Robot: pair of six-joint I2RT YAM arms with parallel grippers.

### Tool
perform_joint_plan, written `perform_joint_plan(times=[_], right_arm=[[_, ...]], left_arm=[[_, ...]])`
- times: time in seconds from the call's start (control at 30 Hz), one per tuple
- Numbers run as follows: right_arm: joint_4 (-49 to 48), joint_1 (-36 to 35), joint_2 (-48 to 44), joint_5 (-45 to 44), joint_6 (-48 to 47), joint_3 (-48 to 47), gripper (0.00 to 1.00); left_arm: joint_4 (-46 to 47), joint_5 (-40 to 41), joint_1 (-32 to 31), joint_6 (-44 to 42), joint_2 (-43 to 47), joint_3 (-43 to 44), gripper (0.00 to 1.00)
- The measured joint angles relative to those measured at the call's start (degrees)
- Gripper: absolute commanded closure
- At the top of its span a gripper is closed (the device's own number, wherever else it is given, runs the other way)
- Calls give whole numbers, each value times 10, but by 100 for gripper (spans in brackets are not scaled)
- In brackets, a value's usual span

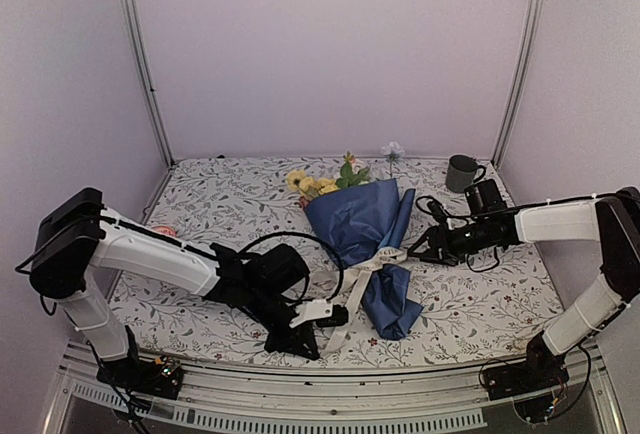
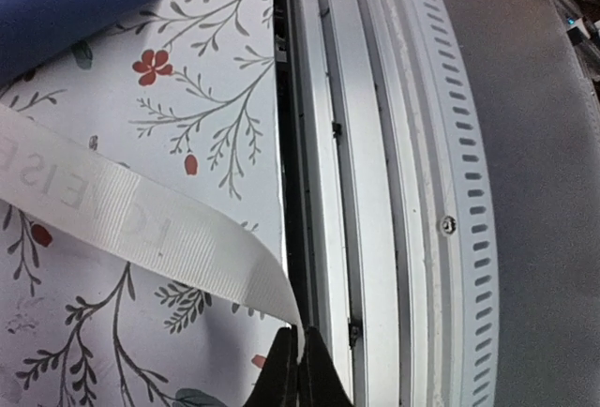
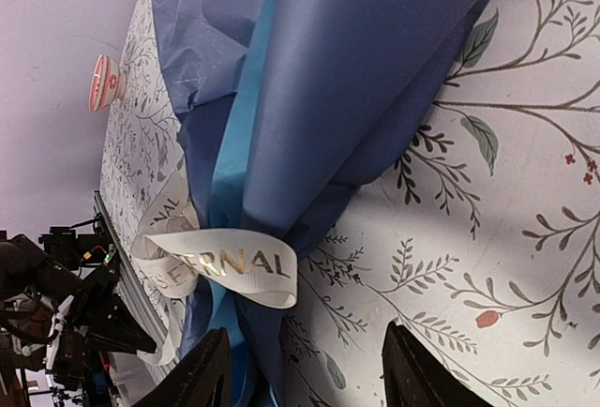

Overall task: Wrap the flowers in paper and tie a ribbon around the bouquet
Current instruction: Tie the half-tied ribbon around the folded bouquet.

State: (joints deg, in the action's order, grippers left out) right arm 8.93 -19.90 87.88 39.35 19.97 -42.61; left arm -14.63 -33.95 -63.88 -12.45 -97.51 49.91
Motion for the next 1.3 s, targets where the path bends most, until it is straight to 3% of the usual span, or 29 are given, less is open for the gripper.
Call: perform_joint_plan(times=[0.07,0.27,0.4,0.5,0.63,0.8,0.97,1.17,1.23,1.3], right_arm=[[-9,-1,-6,0,7,0,41],[-51,-26,-2,-3,46,-2,29],[-76,-41,19,-3,64,-6,28],[-85,-44,28,-3,75,-7,29],[-95,-45,39,-2,79,-10,34],[-104,-45,58,3,85,-12,61],[-110,-45,63,14,90,-13,88],[-110,-47,63,21,91,-17,99],[-109,-47,63,23,90,-20,100],[-109,-47,63,24,89,-22,100]], left_arm=[[-13,17,0,-2,-10,6,94],[-36,62,-1,-12,-41,26,47],[-9,97,-2,-13,-6,3,32],[37,132,5,-8,73,-52,24],[110,198,44,10,146,-91,20],[122,267,110,27,58,-33,15],[117,280,132,33,-10,-13,16],[151,265,135,10,-12,-20,16],[164,247,136,-3,-19,-19,24],[169,227,138,-16,-35,-15,45]])
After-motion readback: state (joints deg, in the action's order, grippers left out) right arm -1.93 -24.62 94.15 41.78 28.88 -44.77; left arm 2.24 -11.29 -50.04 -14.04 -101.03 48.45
